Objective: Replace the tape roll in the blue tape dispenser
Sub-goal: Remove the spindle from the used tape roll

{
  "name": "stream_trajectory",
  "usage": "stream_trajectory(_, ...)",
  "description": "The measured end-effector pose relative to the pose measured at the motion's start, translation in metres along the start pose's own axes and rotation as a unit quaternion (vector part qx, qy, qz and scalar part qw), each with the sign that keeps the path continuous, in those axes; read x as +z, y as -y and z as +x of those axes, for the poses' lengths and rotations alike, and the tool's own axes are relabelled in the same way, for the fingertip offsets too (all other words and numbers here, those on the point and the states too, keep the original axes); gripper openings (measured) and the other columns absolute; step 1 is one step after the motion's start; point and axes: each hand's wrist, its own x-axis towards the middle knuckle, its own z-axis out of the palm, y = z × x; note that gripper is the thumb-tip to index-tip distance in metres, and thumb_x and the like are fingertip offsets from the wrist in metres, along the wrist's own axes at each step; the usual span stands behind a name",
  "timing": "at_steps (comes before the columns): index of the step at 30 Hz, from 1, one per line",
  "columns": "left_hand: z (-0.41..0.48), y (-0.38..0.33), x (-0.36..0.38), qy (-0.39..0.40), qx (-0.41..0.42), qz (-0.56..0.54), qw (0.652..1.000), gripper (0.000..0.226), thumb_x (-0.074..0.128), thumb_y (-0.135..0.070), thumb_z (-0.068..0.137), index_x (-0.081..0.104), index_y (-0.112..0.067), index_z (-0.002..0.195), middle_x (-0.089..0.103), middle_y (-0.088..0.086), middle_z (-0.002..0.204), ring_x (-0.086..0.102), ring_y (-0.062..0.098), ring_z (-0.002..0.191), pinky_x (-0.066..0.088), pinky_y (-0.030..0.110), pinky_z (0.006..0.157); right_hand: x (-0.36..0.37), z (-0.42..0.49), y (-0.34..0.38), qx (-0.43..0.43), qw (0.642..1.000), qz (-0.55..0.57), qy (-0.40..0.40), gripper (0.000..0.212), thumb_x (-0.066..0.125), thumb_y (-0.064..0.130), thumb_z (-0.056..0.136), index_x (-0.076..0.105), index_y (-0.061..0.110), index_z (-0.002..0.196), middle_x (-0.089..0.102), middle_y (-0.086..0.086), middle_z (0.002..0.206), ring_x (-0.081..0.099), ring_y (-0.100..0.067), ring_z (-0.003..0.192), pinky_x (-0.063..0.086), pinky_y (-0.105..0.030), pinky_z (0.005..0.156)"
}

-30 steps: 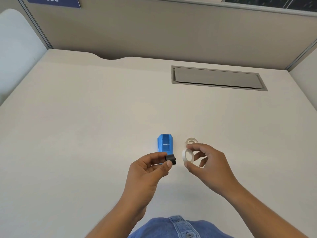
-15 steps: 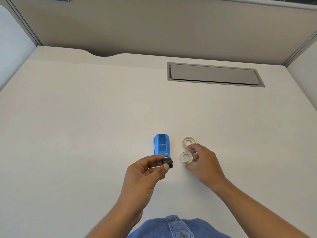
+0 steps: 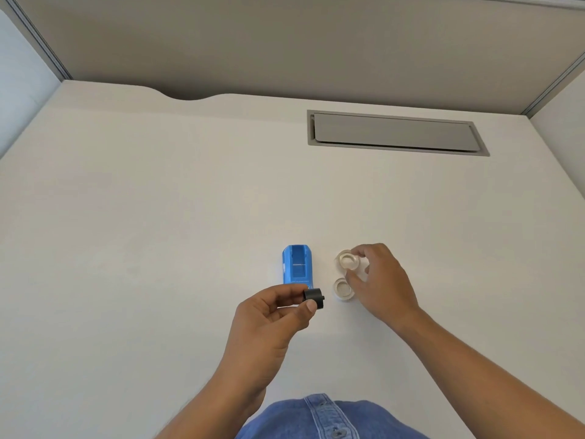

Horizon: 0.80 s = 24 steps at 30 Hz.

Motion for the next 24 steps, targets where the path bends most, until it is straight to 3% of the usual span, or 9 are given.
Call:
stream_trajectory(4, -0.002, -0.001, 0.002, 0.0, -0.001, -0.002, 1.0, 0.023, 0.076, -0.012, 0.081, 0.075, -0.014, 0.104, 0.08, 0.004, 0.091, 0.071, 0.027, 0.096, 0.055, 0.041, 0.095, 0.003, 0.015, -0.001, 0.013, 0.996, -0.054, 0.07, 0.053, 0.069, 0.034, 0.082, 0.051, 0.024, 0.131, 0.048, 0.002, 0.132, 0.053, -0.023, 0.115, 0.048, -0.035, 0.086)
stream_trajectory(8, -0.005, -0.001, 0.0, 0.004, 0.001, 0.001, 1.0, 0.021, 0.076, -0.014, 0.082, 0.076, -0.016, 0.103, 0.079, 0.004, 0.092, 0.071, 0.024, 0.094, 0.055, 0.041, 0.095, 0.007, 0.019, 0.0, 0.014, 0.994, -0.061, 0.085, 0.05, 0.067, 0.034, 0.083, 0.052, 0.027, 0.131, 0.051, 0.0, 0.13, 0.052, -0.025, 0.116, 0.048, -0.039, 0.089)
stream_trajectory(13, -0.009, -0.002, -0.001, 0.001, 0.01, 0.003, 1.0, 0.019, 0.076, -0.014, 0.082, 0.077, -0.019, 0.1, 0.08, 0.003, 0.091, 0.072, 0.02, 0.091, 0.055, 0.04, 0.094, 0.007, 0.018, 0.001, 0.004, 0.996, -0.061, 0.059, 0.042, 0.065, 0.027, 0.083, 0.057, 0.026, 0.124, 0.057, 0.0, 0.123, 0.057, -0.024, 0.108, 0.05, -0.037, 0.084)
stream_trajectory(18, -0.012, -0.004, -0.001, -0.002, 0.015, 0.003, 1.0, 0.018, 0.075, -0.014, 0.082, 0.077, -0.019, 0.099, 0.08, 0.002, 0.093, 0.072, 0.019, 0.093, 0.054, 0.041, 0.095, -0.004, 0.01, 0.01, 0.007, 1.0, -0.026, 0.015, 0.047, 0.071, 0.035, 0.071, 0.059, 0.034, 0.116, 0.061, 0.009, 0.111, 0.063, -0.017, 0.089, 0.049, -0.032, 0.075)
stream_trajectory(21, -0.013, -0.006, -0.002, -0.006, 0.024, 0.005, 1.0, 0.017, 0.076, -0.015, 0.082, 0.077, -0.021, 0.098, 0.08, 0.002, 0.092, 0.071, 0.019, 0.091, 0.054, 0.042, 0.095, -0.019, 0.0, 0.025, -0.019, 0.998, 0.061, -0.003, 0.047, 0.07, 0.035, 0.069, 0.06, 0.041, 0.114, 0.06, 0.015, 0.104, 0.065, -0.005, 0.074, 0.052, -0.031, 0.074)
stream_trajectory(24, -0.014, -0.01, -0.004, -0.009, 0.039, 0.008, 0.999, 0.018, 0.076, -0.016, 0.082, 0.077, -0.021, 0.099, 0.08, 0.001, 0.091, 0.071, 0.017, 0.089, 0.054, 0.042, 0.095, -0.032, -0.018, 0.043, -0.047, 0.979, 0.193, 0.037, 0.042, 0.069, 0.024, 0.075, 0.064, 0.046, 0.111, 0.059, 0.017, 0.106, 0.067, -0.008, 0.067, 0.052, -0.025, 0.065)
